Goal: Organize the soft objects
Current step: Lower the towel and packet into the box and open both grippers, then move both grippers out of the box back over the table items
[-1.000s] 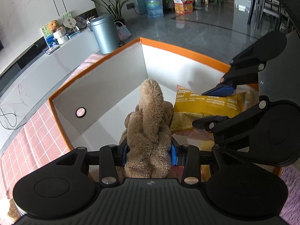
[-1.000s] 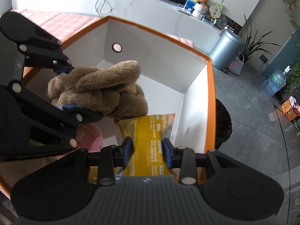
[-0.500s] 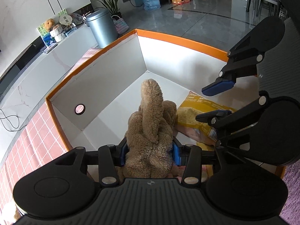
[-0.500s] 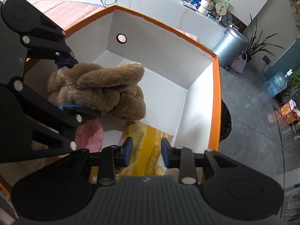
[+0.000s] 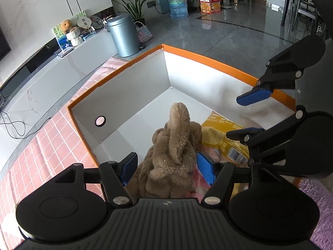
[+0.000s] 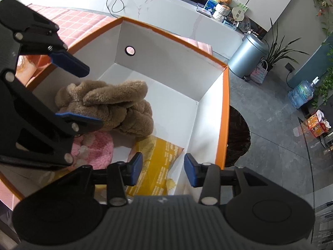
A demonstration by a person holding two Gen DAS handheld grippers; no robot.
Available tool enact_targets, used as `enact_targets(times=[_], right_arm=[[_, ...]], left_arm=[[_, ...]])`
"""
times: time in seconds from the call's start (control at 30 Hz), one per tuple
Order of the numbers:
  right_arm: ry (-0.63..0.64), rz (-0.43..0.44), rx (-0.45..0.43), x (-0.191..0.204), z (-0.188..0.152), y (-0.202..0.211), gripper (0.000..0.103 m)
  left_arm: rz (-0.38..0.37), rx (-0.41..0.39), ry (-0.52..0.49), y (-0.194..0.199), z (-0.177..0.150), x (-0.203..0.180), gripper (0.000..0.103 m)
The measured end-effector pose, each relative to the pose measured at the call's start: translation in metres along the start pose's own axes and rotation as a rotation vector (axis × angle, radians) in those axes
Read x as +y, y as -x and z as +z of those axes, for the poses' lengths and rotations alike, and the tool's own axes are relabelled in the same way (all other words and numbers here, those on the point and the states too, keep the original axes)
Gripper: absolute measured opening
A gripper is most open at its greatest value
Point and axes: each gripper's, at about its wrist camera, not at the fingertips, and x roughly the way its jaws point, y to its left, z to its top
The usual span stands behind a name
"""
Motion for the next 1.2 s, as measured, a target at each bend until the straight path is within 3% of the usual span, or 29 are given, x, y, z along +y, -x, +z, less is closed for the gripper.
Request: enact_targets(times=[0.17,0.3,0.8,0.93,1.2], right_arm=[[-0.006,-0.008,-0.019,0.000,-0.003,0.011,0.048],[-0.008,-0.014,-0.037,0.001,-0.006,0.022,0.060],[-0.077,-0.051,-0.121,0.011,-0.022,0.070,0.060],[-0.133,-0.053,-0.162,0.017,-0.028,0.083,0.071],[-0.251,-0.061,-0.252,0.036,-0.035,0.103,0.072]], left_arm=[[-0.006,-0.026,0.040,0.014,0.000,0.002,0.081],[-0.016,-0.053,0.068,0.026,-0.001,0.003,0.083],[0.012,-0.143,0.125,0.072,-0.015,0.001,0.083],[0.020,-0.172,0.144,0.085,-0.023,0.001,0.083],[0.048,-0.227,0.199,0.106,-0.045,0.006,0.083]])
